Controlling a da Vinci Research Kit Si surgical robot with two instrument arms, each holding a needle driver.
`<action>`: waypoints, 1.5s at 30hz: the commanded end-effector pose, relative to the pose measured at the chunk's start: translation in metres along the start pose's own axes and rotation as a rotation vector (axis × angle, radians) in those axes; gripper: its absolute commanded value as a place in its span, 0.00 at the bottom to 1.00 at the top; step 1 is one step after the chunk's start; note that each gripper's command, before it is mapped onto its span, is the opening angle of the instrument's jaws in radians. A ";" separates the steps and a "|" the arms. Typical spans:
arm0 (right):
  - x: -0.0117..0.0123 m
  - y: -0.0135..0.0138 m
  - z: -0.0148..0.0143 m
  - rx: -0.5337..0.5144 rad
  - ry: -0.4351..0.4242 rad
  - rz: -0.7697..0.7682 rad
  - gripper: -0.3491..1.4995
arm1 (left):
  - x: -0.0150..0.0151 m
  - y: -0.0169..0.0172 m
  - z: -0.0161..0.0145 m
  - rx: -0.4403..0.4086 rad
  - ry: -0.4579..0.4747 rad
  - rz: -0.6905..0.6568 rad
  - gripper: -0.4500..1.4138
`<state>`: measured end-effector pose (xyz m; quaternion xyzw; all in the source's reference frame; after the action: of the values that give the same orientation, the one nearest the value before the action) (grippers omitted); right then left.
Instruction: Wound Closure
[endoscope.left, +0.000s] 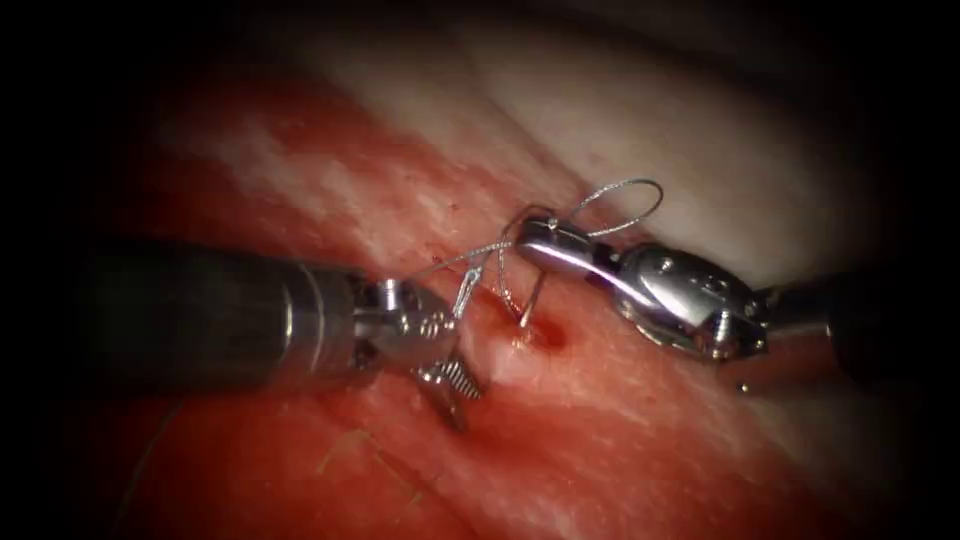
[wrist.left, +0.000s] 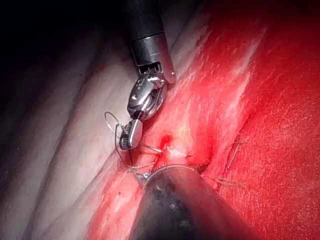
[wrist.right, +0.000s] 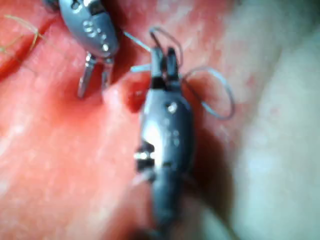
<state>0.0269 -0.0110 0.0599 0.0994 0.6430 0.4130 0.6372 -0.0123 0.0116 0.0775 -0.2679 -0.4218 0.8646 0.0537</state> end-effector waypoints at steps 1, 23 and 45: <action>-0.0008 -0.0004 0.0004 0.000 -0.007 0.036 0.00 | 0.0001 -0.0003 0.0009 -0.002 0.000 0.000 0.28; -0.0041 -0.0018 0.0006 0.070 -0.163 0.855 0.00 | -0.0001 -0.0004 0.0002 -0.006 0.001 0.004 0.28; -0.0011 -0.0004 -0.0005 0.166 -0.060 0.850 0.94 | -0.0013 0.0000 -0.0035 0.093 0.101 0.205 0.29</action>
<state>0.0261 -0.0116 0.0599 0.4164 0.5580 0.5825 0.4193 -0.0090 0.0140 0.0756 -0.3666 -0.3337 0.8682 -0.0203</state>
